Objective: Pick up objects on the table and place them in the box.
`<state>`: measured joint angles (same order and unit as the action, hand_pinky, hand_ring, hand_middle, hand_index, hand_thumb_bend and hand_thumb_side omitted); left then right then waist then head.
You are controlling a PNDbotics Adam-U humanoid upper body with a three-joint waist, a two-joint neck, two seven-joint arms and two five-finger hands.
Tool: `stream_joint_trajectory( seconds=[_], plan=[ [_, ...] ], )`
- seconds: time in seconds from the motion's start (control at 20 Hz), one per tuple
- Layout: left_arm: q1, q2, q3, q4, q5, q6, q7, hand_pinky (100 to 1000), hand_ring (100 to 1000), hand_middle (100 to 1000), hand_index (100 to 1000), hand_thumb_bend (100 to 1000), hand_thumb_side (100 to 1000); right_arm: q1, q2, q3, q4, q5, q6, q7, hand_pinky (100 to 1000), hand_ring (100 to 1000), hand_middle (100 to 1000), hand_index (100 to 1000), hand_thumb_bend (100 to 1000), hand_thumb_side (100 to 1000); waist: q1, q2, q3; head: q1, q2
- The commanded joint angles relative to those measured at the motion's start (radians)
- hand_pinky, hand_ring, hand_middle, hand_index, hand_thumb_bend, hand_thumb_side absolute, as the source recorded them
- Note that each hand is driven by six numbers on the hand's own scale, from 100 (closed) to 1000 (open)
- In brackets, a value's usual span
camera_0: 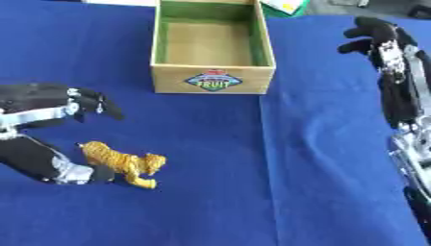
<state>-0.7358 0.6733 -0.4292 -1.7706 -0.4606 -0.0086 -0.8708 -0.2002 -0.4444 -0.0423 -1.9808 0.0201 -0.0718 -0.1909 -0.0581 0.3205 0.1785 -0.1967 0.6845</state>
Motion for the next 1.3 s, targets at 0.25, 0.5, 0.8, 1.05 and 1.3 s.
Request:
stream_joint_trajectory(
  seconds=[0.25, 0.5, 0.8, 1.05, 1.3],
  plan=[
    [-0.033, -0.034, -0.009, 0.122, -0.043, -0.031, -0.034, 757, 910, 867, 944, 514, 670, -0.003, -0.010, -0.001, -0.019, -0.003, -0.002, 0.004, 836, 647, 669, 817, 100, 892, 0.001, -0.016, -0.006, 0.003, -0.009],
    [-0.039, -0.051, -0.017, 0.184, -0.061, -0.067, -0.036, 751, 901, 845, 930, 511, 659, -0.003, -0.007, -0.001, -0.019, -0.005, 0.000, 0.004, 836, 645, 668, 818, 100, 898, 0.002, -0.014, -0.009, 0.004, -0.012],
    [-0.044, -0.060, -0.026, 0.191, -0.076, -0.094, -0.036, 722, 861, 771, 862, 500, 609, -0.004, -0.005, -0.001, -0.019, -0.004, 0.003, 0.010, 836, 642, 665, 818, 100, 903, 0.003, -0.013, -0.011, 0.006, -0.013],
    [-0.043, -0.060, -0.031, 0.168, -0.095, -0.114, -0.026, 693, 821, 716, 821, 448, 542, -0.003, -0.002, -0.001, -0.019, -0.006, 0.005, 0.012, 837, 640, 664, 818, 100, 903, 0.004, -0.013, -0.011, 0.005, -0.014],
    [-0.039, -0.055, -0.034, 0.124, -0.133, -0.132, 0.037, 657, 778, 663, 784, 324, 437, -0.001, -0.001, -0.002, -0.019, -0.002, 0.010, 0.021, 838, 640, 664, 819, 100, 916, 0.005, -0.012, -0.010, 0.004, -0.013]
  ],
)
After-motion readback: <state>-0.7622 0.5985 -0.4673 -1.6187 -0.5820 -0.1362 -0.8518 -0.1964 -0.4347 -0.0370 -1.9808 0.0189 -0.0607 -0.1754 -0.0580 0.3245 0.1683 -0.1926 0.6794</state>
